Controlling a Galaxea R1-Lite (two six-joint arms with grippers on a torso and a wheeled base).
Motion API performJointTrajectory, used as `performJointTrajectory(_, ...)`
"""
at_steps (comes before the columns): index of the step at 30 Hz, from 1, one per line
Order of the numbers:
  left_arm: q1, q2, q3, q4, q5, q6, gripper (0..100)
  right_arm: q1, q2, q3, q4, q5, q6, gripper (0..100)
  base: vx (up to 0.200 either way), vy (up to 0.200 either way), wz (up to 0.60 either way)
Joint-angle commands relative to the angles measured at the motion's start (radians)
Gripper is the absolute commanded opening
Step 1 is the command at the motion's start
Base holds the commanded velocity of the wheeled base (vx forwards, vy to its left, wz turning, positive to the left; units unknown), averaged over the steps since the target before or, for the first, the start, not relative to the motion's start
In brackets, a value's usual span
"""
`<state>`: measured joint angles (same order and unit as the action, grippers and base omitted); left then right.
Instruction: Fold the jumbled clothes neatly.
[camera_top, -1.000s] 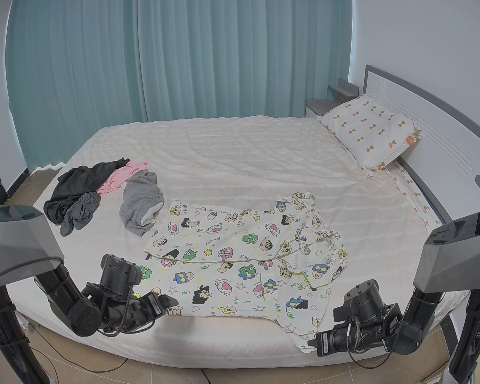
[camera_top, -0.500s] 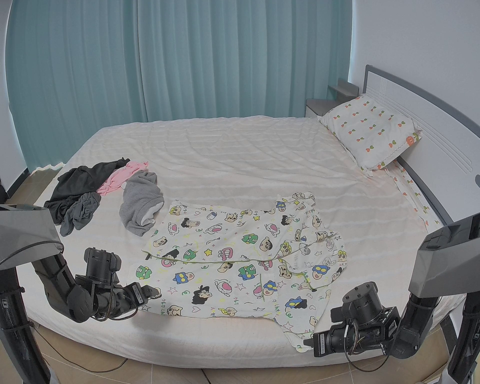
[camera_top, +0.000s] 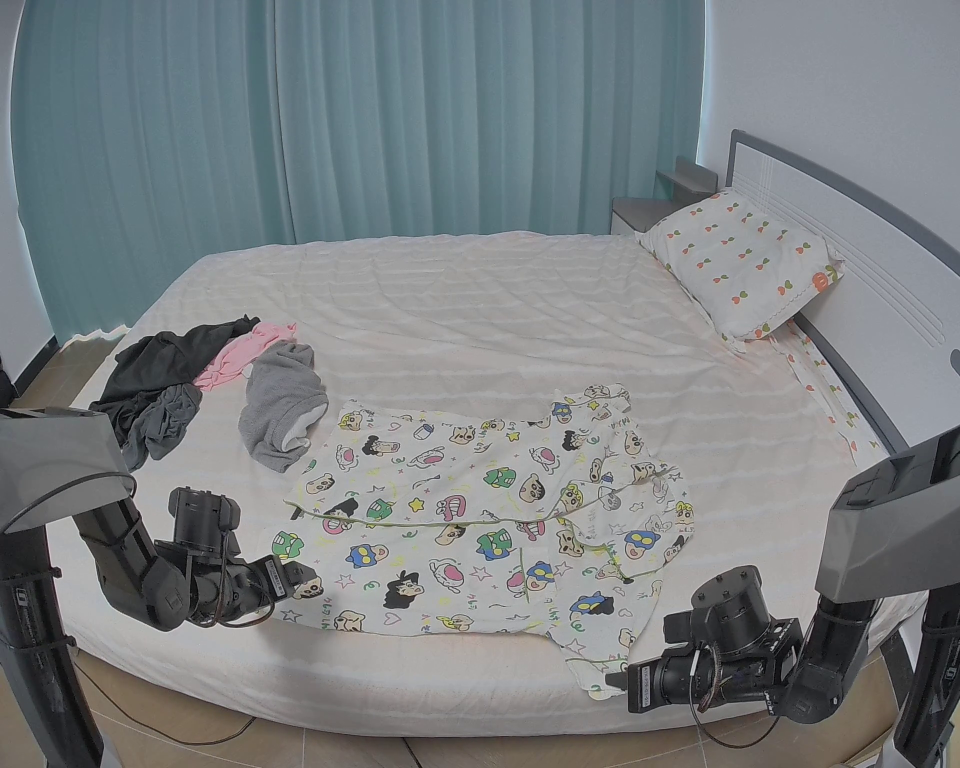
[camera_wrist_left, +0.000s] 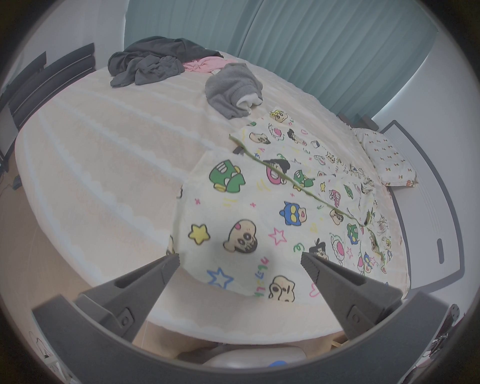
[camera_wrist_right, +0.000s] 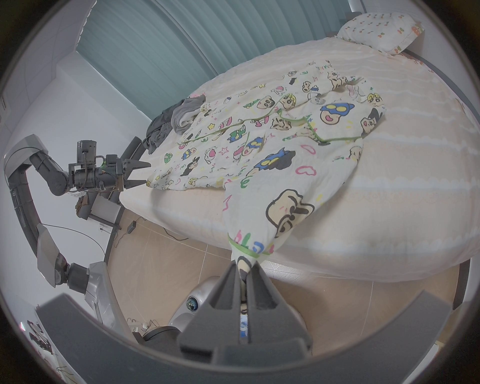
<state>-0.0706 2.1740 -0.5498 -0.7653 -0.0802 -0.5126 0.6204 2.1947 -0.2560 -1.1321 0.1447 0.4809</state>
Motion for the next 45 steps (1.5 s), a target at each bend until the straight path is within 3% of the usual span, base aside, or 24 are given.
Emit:
performJointTrajectory(1, 0.037, 0.007, -0.029, 0.004, -0.013, 0.032, 100, 0.001, 0.013, 0.006, -0.006, -0.002, -0.001, 0, 0.000, 0.000, 0.00)
performJointTrajectory(17, 0.055, 0.155, -0.113, 0.003, -0.021, 0.140, 100, 0.016, 0.037, -0.005, -0.006, -0.031, -0.004, 0, 0.000, 0.000, 0.00)
performJointTrajectory(21, 0.040, 0.167, -0.116, -0.002, -0.001, 0.146, 100, 0.019, 0.040, -0.006, -0.008, -0.040, -0.004, 0, 0.000, 0.000, 0.00)
performJointTrajectory(27, 0.012, 0.202, -0.117, -0.023, 0.088, 0.172, 100, 0.019, 0.039, -0.005, -0.008, -0.042, -0.004, 0, 0.000, 0.000, 0.00)
performJointTrajectory(28, 0.011, 0.204, -0.117, -0.031, 0.089, 0.170, 0, 0.019, 0.039, -0.003, -0.008, -0.042, -0.004, 0, 0.000, 0.000, 0.00)
performJointTrajectory(42, 0.031, 0.171, -0.082, -0.032, 0.091, 0.160, 0, 0.021, 0.031, 0.024, -0.011, -0.042, -0.005, 0, 0.000, 0.000, 0.00)
performJointTrajectory(45, 0.038, 0.144, -0.045, -0.032, 0.091, 0.160, 0, 0.024, 0.036, 0.070, -0.074, -0.040, -0.005, 0, 0.000, 0.000, 0.00)
